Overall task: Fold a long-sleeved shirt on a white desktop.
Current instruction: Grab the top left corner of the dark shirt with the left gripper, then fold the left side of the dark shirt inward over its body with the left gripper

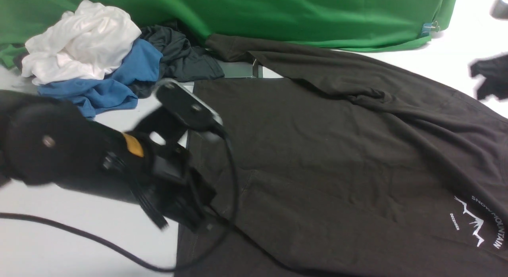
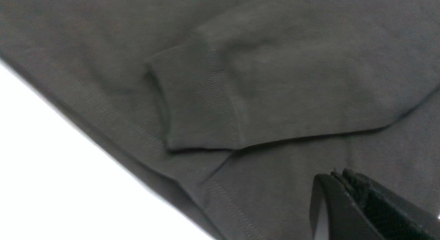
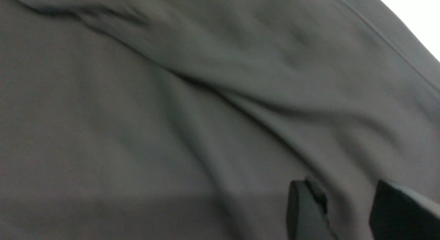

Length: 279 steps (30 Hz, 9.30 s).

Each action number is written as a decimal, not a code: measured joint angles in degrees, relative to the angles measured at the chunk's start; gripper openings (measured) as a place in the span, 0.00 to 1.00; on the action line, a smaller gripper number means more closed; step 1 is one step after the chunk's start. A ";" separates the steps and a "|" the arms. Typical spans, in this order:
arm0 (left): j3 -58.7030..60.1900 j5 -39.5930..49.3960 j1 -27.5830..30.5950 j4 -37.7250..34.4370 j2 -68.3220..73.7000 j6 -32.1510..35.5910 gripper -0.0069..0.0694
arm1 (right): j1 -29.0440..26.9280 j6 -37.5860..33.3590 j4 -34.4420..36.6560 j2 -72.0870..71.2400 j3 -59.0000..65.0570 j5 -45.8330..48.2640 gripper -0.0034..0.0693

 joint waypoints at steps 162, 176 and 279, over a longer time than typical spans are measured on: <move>-0.06 -3.92 7.09 5.46 -0.88 2.47 0.12 | 23.69 -19.35 16.48 46.38 -62.92 19.67 0.13; -11.94 0.44 13.37 2.29 5.43 -3.91 0.12 | 26.79 -5.18 10.92 43.45 -61.06 19.89 0.62; -68.91 28.83 20.92 -0.85 51.79 2.87 0.23 | 26.50 -5.23 -1.01 -10.47 4.48 3.04 0.25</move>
